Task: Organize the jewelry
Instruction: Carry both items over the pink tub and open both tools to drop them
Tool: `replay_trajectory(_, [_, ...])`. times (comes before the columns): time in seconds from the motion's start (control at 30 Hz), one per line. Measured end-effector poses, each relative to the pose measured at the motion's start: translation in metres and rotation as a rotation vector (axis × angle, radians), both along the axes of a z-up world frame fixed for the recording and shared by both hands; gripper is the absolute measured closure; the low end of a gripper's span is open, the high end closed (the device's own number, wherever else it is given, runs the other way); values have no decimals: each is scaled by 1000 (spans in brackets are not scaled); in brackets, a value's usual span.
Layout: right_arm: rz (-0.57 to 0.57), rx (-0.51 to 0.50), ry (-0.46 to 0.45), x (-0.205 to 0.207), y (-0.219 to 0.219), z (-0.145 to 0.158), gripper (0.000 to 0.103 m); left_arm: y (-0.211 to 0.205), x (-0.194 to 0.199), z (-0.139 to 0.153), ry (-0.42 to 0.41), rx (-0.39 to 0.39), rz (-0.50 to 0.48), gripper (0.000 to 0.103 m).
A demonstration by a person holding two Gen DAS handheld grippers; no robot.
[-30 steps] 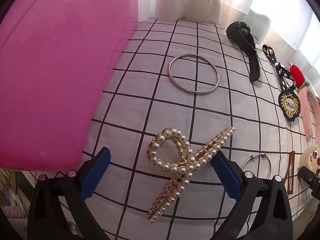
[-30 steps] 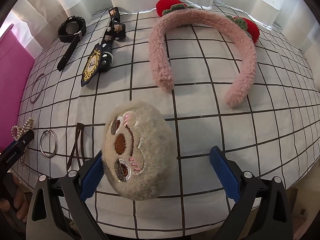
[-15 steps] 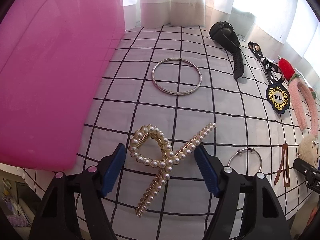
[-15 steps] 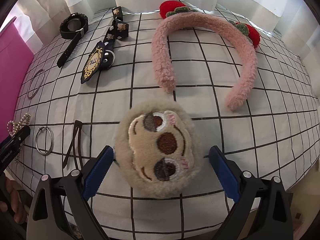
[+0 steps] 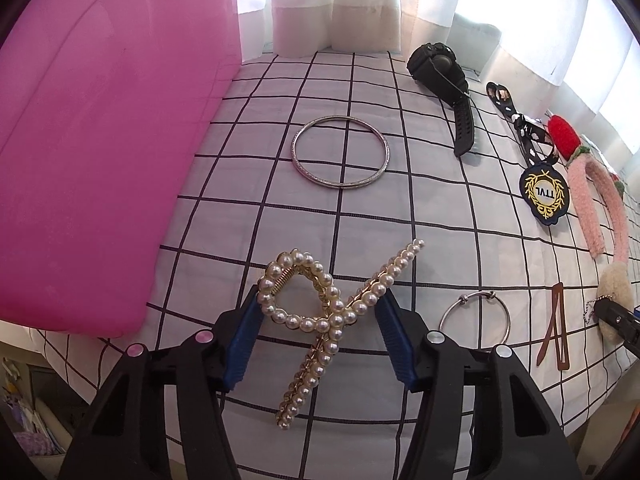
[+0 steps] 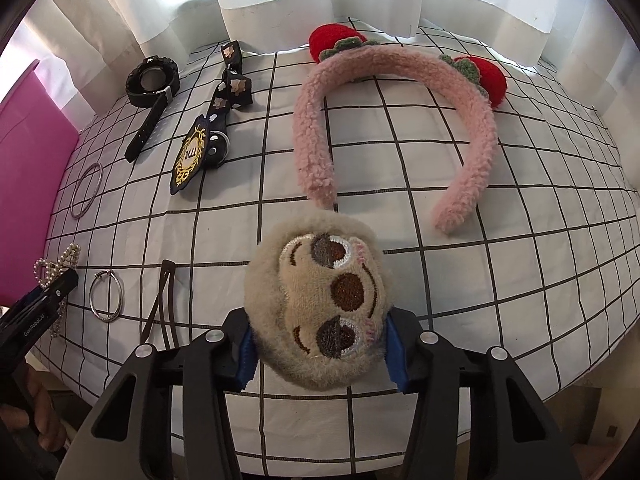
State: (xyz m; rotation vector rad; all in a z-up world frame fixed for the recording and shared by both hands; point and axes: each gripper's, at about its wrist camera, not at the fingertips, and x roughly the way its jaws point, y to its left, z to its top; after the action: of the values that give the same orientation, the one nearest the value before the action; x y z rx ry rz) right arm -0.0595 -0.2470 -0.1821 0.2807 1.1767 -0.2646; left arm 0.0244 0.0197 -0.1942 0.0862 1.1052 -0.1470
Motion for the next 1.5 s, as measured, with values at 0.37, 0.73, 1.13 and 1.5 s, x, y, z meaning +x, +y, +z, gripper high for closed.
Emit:
replay_trajectory(0.37, [39,8,-72,2,4,33,54,-10,-8,34,-46,-31,-9,52])
replay_trajectory(0.73, [98,-13,-155,8,13,79,54,-16,-14,84,-128,-102,-2,52])
replay_trajectory(1.13, [265,-2,-356,54,61,167,54,2,-4,199,-348,-161,60,52])
replay_trajectory(1.5, [523,64,-452,122,169,213,54,97,11,244,-444,-90,279,52])
